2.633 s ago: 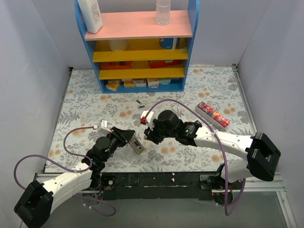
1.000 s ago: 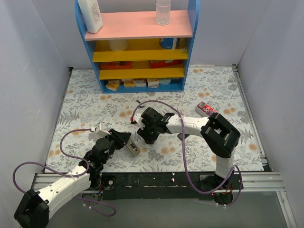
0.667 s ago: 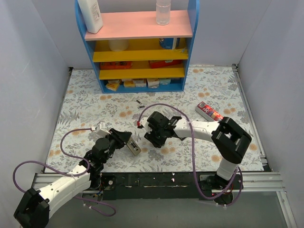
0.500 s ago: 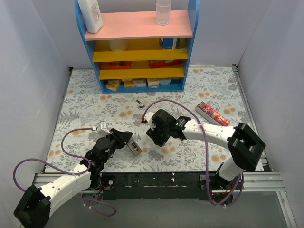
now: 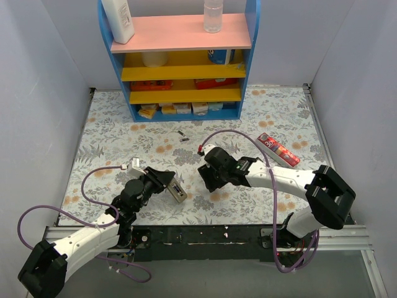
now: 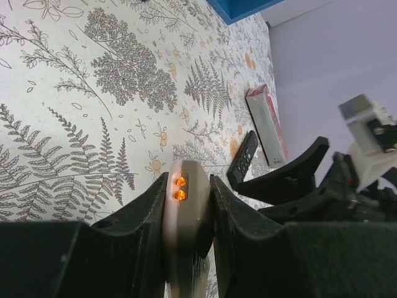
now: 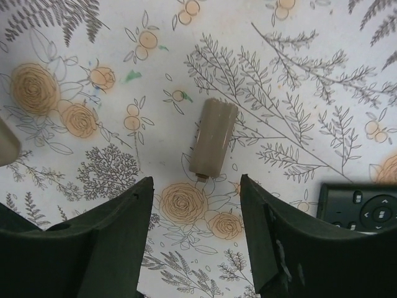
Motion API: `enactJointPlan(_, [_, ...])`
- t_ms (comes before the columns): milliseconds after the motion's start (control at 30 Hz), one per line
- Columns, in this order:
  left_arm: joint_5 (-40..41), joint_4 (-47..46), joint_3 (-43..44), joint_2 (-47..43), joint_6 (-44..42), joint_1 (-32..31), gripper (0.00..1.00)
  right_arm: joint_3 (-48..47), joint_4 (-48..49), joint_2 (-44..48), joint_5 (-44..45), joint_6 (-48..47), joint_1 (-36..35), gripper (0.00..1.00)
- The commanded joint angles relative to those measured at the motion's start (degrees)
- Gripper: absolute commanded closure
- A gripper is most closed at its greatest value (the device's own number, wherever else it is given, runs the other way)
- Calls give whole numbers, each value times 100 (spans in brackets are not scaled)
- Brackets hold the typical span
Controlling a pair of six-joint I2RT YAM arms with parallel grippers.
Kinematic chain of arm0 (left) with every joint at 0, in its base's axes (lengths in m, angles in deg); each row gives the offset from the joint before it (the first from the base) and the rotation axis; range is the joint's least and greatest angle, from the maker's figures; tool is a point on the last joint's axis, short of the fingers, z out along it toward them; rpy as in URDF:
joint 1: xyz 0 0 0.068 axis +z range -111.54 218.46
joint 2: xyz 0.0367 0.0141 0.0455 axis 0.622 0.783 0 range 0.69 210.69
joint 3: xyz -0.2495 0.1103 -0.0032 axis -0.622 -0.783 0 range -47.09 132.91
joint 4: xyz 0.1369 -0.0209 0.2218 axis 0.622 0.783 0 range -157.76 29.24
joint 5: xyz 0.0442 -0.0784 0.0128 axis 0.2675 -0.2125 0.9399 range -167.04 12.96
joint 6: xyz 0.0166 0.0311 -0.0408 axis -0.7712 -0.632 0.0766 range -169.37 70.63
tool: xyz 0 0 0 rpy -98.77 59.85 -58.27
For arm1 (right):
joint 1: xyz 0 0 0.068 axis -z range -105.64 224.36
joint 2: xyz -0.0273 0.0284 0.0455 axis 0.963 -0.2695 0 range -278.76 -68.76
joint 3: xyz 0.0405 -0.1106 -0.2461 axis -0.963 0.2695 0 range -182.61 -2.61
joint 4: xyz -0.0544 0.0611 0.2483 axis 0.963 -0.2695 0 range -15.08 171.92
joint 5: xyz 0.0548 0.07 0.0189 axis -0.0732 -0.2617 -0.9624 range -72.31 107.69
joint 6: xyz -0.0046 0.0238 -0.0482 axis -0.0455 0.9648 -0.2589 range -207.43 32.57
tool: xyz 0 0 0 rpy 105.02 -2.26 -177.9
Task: Load the batteries into the remote control
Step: Pick up the battery cover at the center of the board.
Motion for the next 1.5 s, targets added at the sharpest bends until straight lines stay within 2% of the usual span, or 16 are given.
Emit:
enactJointPlan(0, [-99, -258, -286, 16, 60, -12, 100, 214, 423, -142, -25, 544, -20, 34])
enactJointPlan(300, [-134, -258, -277, 34, 95, -12, 100, 267, 635, -652, 89, 684, -125, 38])
enactJointPlan(533, [-178, -398, -356, -1, 121, -12, 100, 206, 354, -890, 686, 755, -319, 42])
enactJointPlan(900, [-292, -645, -374, 209, 165, -12, 100, 136, 195, -1039, 1161, 825, -363, 53])
enactJointPlan(967, [-362, -811, -391, 262, 183, -12, 100, 144, 186, -1039, 1170, 808, -372, 58])
enactJointPlan(1133, [-521, -1417, -470, 657, 183, -12, 100, 276, 283, -794, 1153, 658, -433, 74])
enactJointPlan(1467, [-872, -2622, -497, 1545, 42, -12, 100, 268, 116, 454, 1074, 43, -793, 78])
